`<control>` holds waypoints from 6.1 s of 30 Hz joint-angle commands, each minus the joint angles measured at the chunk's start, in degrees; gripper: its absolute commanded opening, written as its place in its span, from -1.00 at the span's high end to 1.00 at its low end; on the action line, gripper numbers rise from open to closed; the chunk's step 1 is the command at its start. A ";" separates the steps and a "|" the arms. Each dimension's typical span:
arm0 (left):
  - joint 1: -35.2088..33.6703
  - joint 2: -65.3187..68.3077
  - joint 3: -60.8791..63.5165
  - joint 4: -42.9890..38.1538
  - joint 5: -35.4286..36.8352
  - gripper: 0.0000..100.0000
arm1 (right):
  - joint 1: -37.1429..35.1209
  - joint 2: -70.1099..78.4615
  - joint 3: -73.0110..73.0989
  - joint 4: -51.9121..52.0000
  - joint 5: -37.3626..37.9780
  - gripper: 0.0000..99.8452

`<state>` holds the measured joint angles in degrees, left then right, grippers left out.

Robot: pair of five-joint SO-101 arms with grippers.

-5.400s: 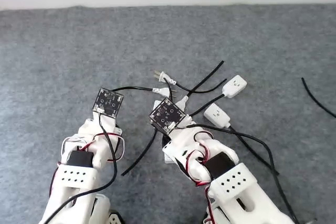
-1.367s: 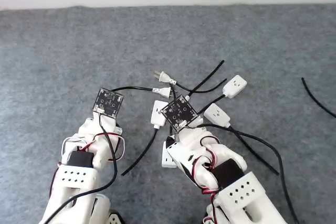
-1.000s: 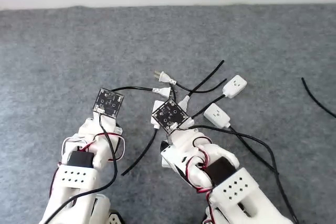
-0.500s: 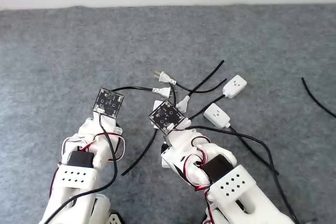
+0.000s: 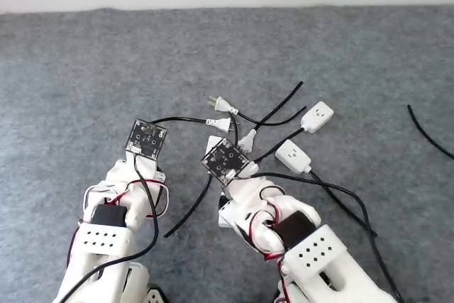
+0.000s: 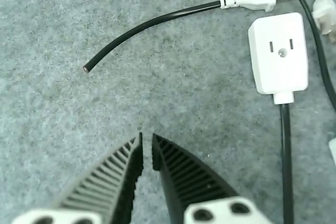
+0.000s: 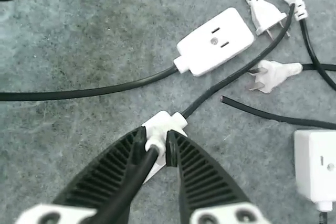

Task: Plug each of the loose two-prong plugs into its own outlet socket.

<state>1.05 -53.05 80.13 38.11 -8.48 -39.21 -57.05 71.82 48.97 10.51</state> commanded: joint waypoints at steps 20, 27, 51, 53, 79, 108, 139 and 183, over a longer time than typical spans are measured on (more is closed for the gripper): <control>0.26 -0.62 -0.31 -1.41 0.26 0.94 | 0.84 20.35 -7.91 -3.21 -1.41 0.98; 0.26 -0.62 -0.31 -1.41 0.26 0.94 | 3.21 21.58 -8.18 -1.54 -1.67 0.98; 0.26 -0.53 -0.31 -1.41 0.26 0.94 | 6.64 37.23 -15.82 9.63 5.71 0.98; 0.26 -0.53 -0.22 -1.41 0.26 0.94 | 6.64 38.46 -16.62 10.07 5.71 0.98; 0.26 -0.88 -0.31 -1.41 0.26 0.94 | -4.88 29.05 -14.33 1.36 -5.45 0.36; 0.26 -0.79 -0.31 -1.41 0.26 0.94 | 6.64 31.87 -17.32 6.73 -0.88 0.98; -0.18 -0.53 -0.40 -3.60 0.62 0.94 | 95.34 27.56 -29.45 -14.29 8.62 0.98; -1.14 1.23 -5.49 -3.16 20.22 0.66 | 93.49 32.92 -40.18 18.15 16.97 0.64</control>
<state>-1.58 -52.88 78.55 36.00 9.36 59.16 -15.47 26.11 67.34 30.90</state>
